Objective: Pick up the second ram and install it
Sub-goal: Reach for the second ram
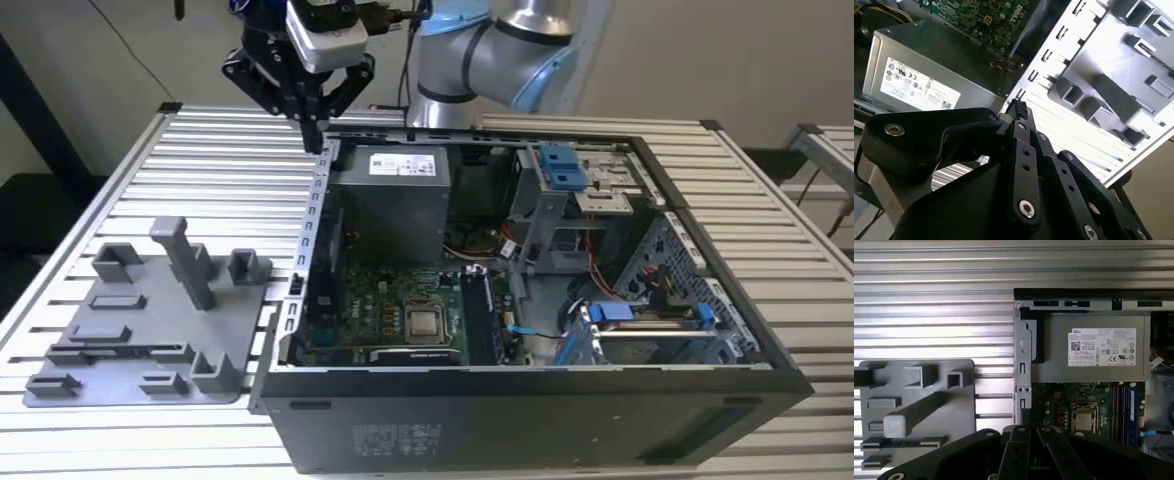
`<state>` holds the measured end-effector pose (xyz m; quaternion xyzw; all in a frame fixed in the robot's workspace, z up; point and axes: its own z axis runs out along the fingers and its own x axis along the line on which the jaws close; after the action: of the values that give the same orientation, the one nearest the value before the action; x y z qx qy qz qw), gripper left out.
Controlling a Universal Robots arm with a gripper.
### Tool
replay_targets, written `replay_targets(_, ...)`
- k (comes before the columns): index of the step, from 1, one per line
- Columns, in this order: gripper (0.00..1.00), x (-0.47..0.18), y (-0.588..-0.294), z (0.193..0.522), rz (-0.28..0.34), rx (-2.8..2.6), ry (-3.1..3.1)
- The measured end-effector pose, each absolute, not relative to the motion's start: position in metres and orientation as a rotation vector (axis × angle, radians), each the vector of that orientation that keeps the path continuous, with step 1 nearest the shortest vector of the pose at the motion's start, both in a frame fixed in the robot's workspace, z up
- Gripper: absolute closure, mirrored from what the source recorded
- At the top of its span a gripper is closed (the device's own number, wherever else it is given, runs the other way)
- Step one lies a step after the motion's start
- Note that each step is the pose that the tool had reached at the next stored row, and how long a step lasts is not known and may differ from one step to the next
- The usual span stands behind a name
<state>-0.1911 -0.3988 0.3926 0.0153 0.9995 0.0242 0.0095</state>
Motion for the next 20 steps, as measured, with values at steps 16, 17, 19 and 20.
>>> replay_targets(16, 0.89, -0.236, -0.412, 0.392, 0.079, 0.010, 3.122)
replay_targets(17, 0.89, -0.240, -0.413, 0.392, 0.079, 0.010, 3.122)
replay_targets(19, 0.89, -0.248, -0.415, 0.392, 0.080, 0.009, 3.122)
replay_targets(20, 0.89, -0.253, -0.416, 0.392, 0.080, 0.009, 3.122)
